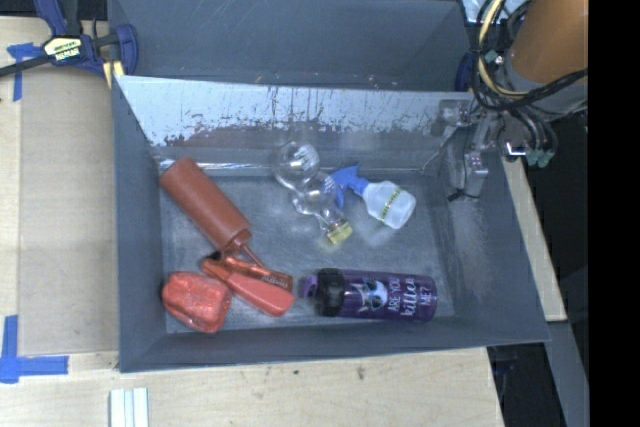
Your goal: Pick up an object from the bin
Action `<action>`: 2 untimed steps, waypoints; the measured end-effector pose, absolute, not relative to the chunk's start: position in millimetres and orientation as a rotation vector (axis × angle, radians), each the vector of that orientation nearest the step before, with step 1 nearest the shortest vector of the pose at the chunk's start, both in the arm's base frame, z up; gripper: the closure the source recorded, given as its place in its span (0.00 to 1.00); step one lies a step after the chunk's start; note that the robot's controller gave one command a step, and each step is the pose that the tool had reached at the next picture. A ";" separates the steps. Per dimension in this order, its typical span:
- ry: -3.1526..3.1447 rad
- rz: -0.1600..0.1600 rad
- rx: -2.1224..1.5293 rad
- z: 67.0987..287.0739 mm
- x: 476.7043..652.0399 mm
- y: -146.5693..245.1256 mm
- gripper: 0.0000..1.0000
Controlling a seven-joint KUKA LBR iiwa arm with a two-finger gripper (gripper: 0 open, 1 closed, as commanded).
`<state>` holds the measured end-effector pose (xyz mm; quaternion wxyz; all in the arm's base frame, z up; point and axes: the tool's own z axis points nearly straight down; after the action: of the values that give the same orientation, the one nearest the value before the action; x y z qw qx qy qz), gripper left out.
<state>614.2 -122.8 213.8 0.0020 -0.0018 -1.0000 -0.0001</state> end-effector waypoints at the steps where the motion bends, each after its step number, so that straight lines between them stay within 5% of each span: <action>1: -3.146 0.002 -0.002 219.1 615.7 -122.4 0.00; 2: -3.152 0.005 0.073 170.3 623.2 -80.1 0.00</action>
Offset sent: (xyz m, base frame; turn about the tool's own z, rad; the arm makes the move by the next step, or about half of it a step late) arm 0.0097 0.0676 -0.0722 -0.0777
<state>623.2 -80.1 170.3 -0.0055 0.0231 -0.9997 0.0017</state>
